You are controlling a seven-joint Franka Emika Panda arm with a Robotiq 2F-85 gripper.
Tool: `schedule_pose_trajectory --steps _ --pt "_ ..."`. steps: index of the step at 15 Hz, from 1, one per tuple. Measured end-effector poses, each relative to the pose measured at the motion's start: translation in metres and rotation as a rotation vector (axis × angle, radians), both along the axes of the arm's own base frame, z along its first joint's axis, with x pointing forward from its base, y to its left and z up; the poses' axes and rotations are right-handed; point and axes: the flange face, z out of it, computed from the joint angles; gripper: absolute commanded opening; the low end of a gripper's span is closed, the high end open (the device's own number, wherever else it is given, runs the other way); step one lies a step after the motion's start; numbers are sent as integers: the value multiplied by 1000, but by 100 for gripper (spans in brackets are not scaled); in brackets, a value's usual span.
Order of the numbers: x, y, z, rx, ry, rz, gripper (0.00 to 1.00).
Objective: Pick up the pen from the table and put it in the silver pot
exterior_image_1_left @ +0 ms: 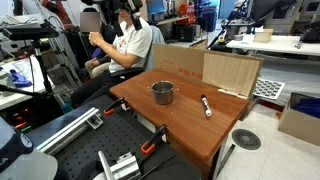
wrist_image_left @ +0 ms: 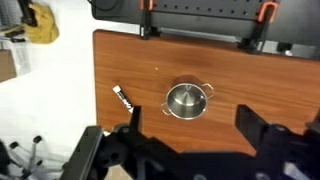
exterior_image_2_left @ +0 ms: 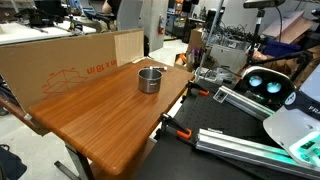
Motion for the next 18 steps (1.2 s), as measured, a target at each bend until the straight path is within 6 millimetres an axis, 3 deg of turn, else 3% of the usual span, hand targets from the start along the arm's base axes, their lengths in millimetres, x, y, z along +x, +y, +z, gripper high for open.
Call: schedule_pose_trajectory --steps 4,8,14,18 --pt "36 -25 -5 -88 55 121 100" --pt "64 -36 -17 -145 35 286 100" --pt "86 -78 -34 -101 -83 477 100" --pt "90 -88 -63 11 -85 554 100"
